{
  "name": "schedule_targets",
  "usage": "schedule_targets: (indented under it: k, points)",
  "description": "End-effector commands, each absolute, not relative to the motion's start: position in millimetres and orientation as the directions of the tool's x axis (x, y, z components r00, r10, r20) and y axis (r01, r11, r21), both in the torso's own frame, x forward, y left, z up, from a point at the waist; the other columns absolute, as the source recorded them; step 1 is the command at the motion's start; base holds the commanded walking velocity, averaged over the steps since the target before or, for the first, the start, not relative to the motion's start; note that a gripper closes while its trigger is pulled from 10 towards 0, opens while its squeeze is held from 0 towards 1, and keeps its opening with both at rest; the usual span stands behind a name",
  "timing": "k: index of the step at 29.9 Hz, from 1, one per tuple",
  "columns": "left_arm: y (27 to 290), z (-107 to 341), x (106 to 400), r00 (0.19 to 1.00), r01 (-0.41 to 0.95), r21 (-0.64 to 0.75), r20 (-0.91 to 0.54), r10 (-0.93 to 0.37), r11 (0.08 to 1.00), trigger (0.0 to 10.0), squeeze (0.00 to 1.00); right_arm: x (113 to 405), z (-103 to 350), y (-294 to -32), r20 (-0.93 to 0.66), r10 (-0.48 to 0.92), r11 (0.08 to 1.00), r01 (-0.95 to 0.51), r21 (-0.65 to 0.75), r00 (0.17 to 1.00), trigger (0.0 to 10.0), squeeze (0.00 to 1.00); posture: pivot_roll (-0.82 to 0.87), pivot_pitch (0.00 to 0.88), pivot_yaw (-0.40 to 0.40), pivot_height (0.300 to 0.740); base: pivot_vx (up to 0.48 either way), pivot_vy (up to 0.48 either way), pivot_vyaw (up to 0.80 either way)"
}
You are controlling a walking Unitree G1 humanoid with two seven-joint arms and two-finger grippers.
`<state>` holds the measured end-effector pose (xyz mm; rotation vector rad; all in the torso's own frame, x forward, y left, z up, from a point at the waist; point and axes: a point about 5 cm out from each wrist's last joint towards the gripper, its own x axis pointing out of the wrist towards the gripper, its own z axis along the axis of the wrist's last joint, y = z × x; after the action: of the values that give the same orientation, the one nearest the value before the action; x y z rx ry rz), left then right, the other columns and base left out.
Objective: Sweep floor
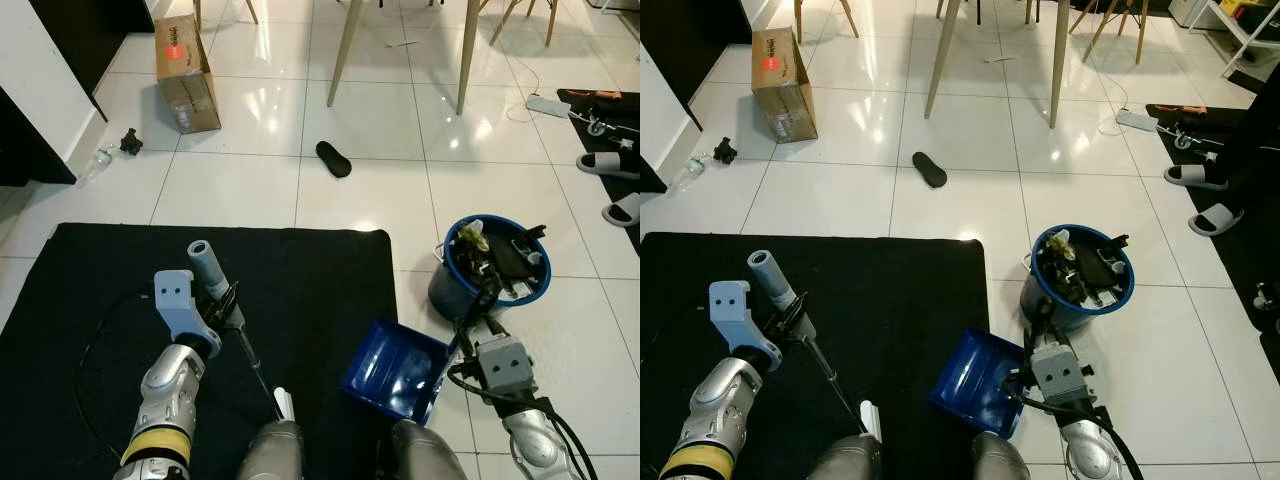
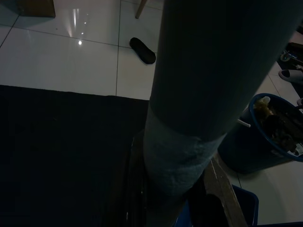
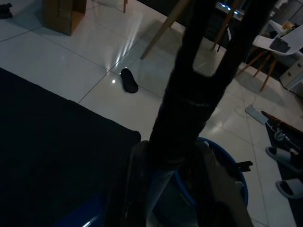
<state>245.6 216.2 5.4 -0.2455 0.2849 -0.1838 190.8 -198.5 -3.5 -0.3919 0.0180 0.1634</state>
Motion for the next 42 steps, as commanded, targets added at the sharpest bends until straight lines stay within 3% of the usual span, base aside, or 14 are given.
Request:
schedule_targets:
  k: [1, 7, 13, 17, 21, 23, 30, 31, 32, 33, 42]
  points:
    - [204, -11, 236, 0.923, 0.111, -0.346, -0.311, -0.225, 0.932, 10.0, 0.0, 188, -5, -199, -0.056, 0.175, 0.905, -0.183, -0.385, 0.983, 0.0, 0.0, 0.23, 0.044, -0.058, 0.74, 0.0, 0.0, 0.0]
    - [206, -11, 236, 0.929, 0.092, -0.338, -0.31, -0.203, 0.937, 10.0, 0.0, 192, -1, -200, -0.046, 0.176, 0.907, -0.18, -0.381, 0.983, 0.0, 0.0, 0.22, 0.042, -0.06, 0.74, 0.0, 0.0, 0.0]
    - [217, -10, 239, 0.945, -0.003, -0.269, -0.316, -0.085, 0.963, 10.0, 0.0, 209, 9, -215, -0.021, 0.135, 0.906, -0.132, -0.403, 0.991, 0.0, 0.0, 0.21, 0.032, -0.068, 0.74, 0.0, 0.0, 0.0]
    - [225, -6, 244, 0.956, -0.058, -0.203, -0.293, -0.004, 0.978, 10.0, 0.0, 236, 22, -233, -0.014, 0.044, 0.921, -0.046, -0.386, 0.999, 0.0, 0.0, 0.19, 0.015, -0.08, 0.74, 0.0, 0.0, 0.0]
    - [225, -5, 245, 0.959, -0.071, -0.205, -0.283, 0.01, 0.976, 10.0, 0.0, 244, 25, -239, -0.011, 0.012, 0.93, -0.015, -0.368, 1.0, 0.0, 0.0, 0.19, 0.013, -0.081, 0.74, 0.0, 0.0, 0.0]
    - [227, 0, 250, 0.968, -0.095, -0.187, -0.248, 0.046, 0.978, 10.0, 0.0, 272, 45, -250, 0.022, -0.073, 0.962, 0.076, -0.263, 0.997, 0.0, 0.0, 0.18, 0.0, -0.102, 0.74, 0.0, 0.0, 0.0]
    - [231, 4, 253, 0.97, -0.118, -0.169, -0.23, 0.077, 0.978, 10.0, 0.0, 295, 65, -246, 0.069, -0.036, 0.969, 0.052, -0.24, 0.997, 0.0, 0.0, 0.18, 0.0, -0.114, 0.74, 0.0, 0.0, 0.0]
    - [231, 4, 254, 0.97, -0.118, -0.162, -0.228, 0.079, 0.98, 10.0, 0.0, 299, 68, -245, 0.074, -0.031, 0.973, 0.047, -0.225, 0.997, 3.5, 0.0, 0.18, 0.0, -0.117, 0.74, 0.0, 0.0, 0.0]
    - [231, 5, 255, 0.971, -0.116, -0.144, -0.227, 0.081, 0.983, 10.0, 0.0, 302, 70, -244, 0.072, -0.025, 0.976, 0.039, -0.213, 0.997, 9.3, 0.0, 0.18, 0.0, -0.12, 0.74, 0.0, 0.0, 0.0]
    - [232, 5, 255, 0.97, -0.116, -0.131, -0.227, 0.084, 0.985, 10.0, 0.0, 305, 72, -243, 0.071, -0.021, 0.978, 0.035, -0.206, 0.997, 10.0, 0.0, 0.18, 0.0, -0.121, 0.74, 0.0, 0.0, 0.0]
    - [229, 8, 259, 0.975, -0.131, -0.149, -0.197, 0.1, 0.98, 10.0, 0.0, 311, 69, -232, 0.024, 0.046, 0.971, -0.039, -0.236, 0.999, 10.0, 0.0, 0.18, 0.0, -0.122, 0.74, 0.0, 0.0, 0.09]
